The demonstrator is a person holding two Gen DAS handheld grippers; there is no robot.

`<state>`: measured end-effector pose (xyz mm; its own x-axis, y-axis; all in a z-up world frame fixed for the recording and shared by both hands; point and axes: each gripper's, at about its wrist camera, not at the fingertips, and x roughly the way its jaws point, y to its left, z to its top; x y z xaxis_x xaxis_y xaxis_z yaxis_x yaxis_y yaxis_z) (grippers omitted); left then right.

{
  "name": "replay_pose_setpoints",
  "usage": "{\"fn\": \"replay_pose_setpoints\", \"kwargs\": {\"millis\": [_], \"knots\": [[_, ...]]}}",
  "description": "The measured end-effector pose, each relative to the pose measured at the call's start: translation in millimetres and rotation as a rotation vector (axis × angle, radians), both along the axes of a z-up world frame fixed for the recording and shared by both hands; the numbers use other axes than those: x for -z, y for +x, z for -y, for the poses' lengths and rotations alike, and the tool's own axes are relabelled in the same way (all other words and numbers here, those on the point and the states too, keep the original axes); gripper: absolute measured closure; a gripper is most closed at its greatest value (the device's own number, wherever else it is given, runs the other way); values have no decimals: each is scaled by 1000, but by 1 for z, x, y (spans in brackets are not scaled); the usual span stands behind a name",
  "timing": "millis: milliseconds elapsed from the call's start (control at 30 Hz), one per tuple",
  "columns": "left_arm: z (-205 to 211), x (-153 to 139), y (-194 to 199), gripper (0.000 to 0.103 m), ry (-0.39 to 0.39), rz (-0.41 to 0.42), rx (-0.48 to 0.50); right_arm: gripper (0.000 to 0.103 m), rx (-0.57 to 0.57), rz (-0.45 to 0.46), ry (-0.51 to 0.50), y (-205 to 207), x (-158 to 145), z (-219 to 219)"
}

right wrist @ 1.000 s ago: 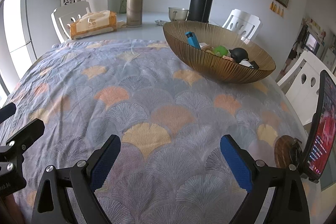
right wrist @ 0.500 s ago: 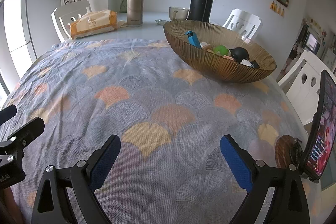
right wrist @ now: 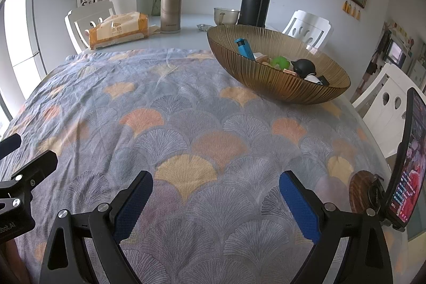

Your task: Organize rigid objects

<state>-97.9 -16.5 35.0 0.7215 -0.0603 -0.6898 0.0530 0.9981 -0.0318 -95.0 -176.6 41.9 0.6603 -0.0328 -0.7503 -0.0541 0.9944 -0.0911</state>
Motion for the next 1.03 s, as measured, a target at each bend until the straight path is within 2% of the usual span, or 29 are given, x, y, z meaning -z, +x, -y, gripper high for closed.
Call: {"fn": "replay_pose_setpoints", "kwargs": {"millis": [800,867,967,1033], "knots": [[0,2,1,4,3,-3,0,8,-1,-1,0,0,0,0],[-1,-1,-1,4,9,23,-9,8,-1,-1,0,0,0,0],[0,-10,-14,4,47,123,-36,8,-1,-1,0,0,0,0],[2,-11,-14,2,48,126,-13,8,0,-1,-1,0,0,0]]}}
